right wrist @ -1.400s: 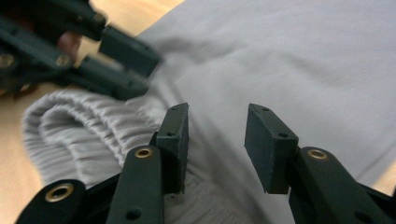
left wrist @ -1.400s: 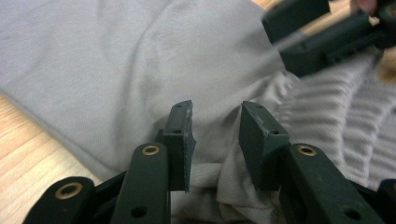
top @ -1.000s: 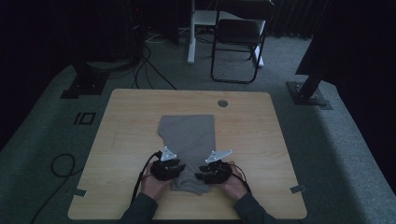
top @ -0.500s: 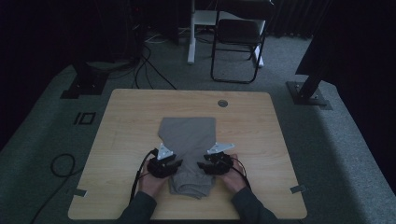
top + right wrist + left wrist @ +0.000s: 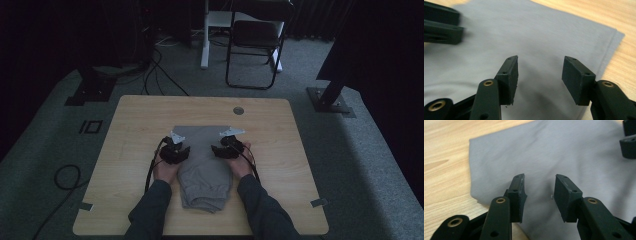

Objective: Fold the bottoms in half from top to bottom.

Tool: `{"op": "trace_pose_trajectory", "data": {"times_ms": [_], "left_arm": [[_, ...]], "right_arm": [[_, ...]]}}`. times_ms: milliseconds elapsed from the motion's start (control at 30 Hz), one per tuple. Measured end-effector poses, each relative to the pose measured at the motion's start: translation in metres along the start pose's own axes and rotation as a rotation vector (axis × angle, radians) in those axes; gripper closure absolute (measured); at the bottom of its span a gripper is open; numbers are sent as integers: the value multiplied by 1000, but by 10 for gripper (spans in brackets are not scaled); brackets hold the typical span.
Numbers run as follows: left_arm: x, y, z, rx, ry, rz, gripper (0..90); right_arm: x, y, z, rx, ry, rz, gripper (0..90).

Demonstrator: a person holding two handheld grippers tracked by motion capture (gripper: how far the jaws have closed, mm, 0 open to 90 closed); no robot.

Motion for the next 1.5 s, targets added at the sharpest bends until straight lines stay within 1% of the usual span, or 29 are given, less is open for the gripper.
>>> {"op": "trace_pose_trajectory", "data": {"times_ms": [67,100,133,200,267,333,467,533,567,600,633,667,700,733,767,833,867,933,967,1033,1067,1100,1133,1167,1200,1267,1400,1467,1500], "left_arm": [[4,-1,3,-15,-13,7,611],[4,-1,5,-20,-2,9,612],[3,-2,6,-27,-1,14,615],[1,0,8,-31,5,16,619],[0,1,10,-38,7,15,625],[-8,7,17,-51,7,19,627],[-20,16,30,-51,14,39,627],[-24,20,34,-47,16,52,627],[-27,21,36,-44,12,65,627],[-28,22,37,-30,6,81,634],[-30,21,36,-3,6,91,641],[-33,18,33,26,25,73,641],[-35,15,31,27,40,61,629],[-36,10,27,8,53,55,617],[-36,4,22,-15,61,52,599],[-33,-7,13,-38,67,16,581],[-30,-13,9,-54,65,3,567],[-21,-24,1,-92,49,10,531],[-17,-28,-2,-106,50,3,520],[-7,-34,-6,-124,33,-22,498],[-7,-34,-6,-124,33,-22,487],[6,-38,-9,-132,0,-50,487],[11,-39,-10,-140,-16,-61,457],[14,-40,-10,-147,-23,-71,452],[17,-42,-10,-152,-31,-73,443],[20,-44,-11,-170,-26,-67,425],[20,-48,-12,-169,-28,-66,412],[20,-50,-11,-178,-27,-66,409],[19,-51,-11,-176,-26,-67,407]], "right_arm": [[7,3,2,17,-28,6,467],[9,3,5,13,-36,11,467],[8,2,7,-1,-23,17,465],[6,0,10,-31,-21,26,462],[3,-1,13,-37,-23,22,462],[0,-3,16,-45,-27,16,462],[-10,-7,25,-65,-27,-3,461],[-14,-8,29,-71,-30,-11,461],[-16,-9,30,-75,-34,-16,462],[-19,-9,31,-85,-40,-20,467],[-21,-10,32,-90,-44,-31,493],[-22,-9,32,-105,-42,-37,515],[-23,-6,31,-104,-31,-26,517],[-23,-3,29,-96,-22,-9,524],[-23,2,26,-65,-13,2,529],[-20,14,18,0,-1,21,529],[-18,20,14,14,2,36,524],[-12,30,6,54,3,54,503],[-9,34,2,67,-1,61,496],[-2,40,-4,83,-8,71,479],[-2,40,-4,83,-8,71,479],[2,42,-6,92,-16,75,479],[12,46,-11,110,-30,88,477],[16,48,-12,123,-35,83,477],[19,48,-14,125,-37,84,478],[24,48,-17,127,-49,85,487],[33,47,-20,112,-79,100,515],[34,48,-21,118,-74,92,521],[34,48,-21,117,-73,93,533]]}}
Point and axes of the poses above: each handheld gripper's, and its own axes: x roughly forward along the jaws, z roughly out of its underside, y roughly to its right, the point moved 1 cm from there along x, roughly forward along the jaws, and after that the axes turned 4 degrees about z, right-handed, at the moved point
